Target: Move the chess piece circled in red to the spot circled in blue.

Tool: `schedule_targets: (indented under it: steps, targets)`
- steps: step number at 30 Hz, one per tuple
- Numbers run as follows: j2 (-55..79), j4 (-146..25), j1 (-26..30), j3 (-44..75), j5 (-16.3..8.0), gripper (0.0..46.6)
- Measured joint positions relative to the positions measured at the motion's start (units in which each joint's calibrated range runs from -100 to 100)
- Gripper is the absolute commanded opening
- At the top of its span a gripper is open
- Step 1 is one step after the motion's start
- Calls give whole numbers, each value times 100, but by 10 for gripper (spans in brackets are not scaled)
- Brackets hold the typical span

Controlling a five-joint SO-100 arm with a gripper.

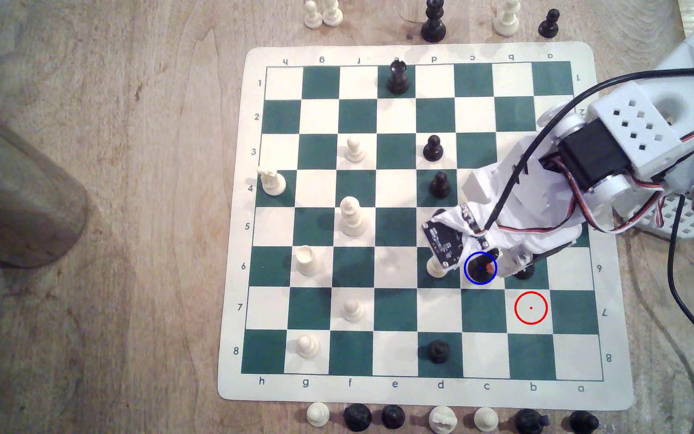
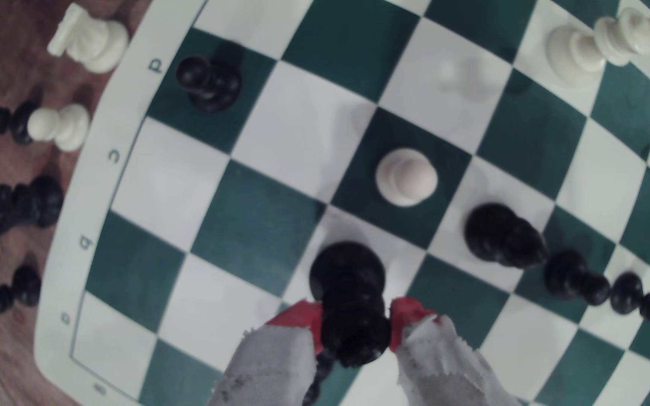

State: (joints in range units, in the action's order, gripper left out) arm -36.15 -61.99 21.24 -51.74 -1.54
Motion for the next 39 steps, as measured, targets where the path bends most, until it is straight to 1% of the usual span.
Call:
schedule_targets:
  steps: [9,11,12,13,14,15,18,22,23,27,31,35,39]
  targets:
    - [176,159,-29,-172,5,24]
    - [201,207,-44,-172,29,34]
    - [226,223,-66,-172,44,58]
    - [251,239,-96,-181,54,116]
    - [268,239,-133,-208,68,186]
    - [276,239,-147,-226,83,215]
    - [276,239,-140,-244,103,250]
    - [226,239,-140,-244,103,260]
    - [193,239,-140,-244,103,276]
    - [151,239,-140,-244,103,305]
    - [-218,72,-140,-244,103,323]
    - [-746,-319,-140,-244,103,334]
    - [-1391,-741,-140,-244,73,332]
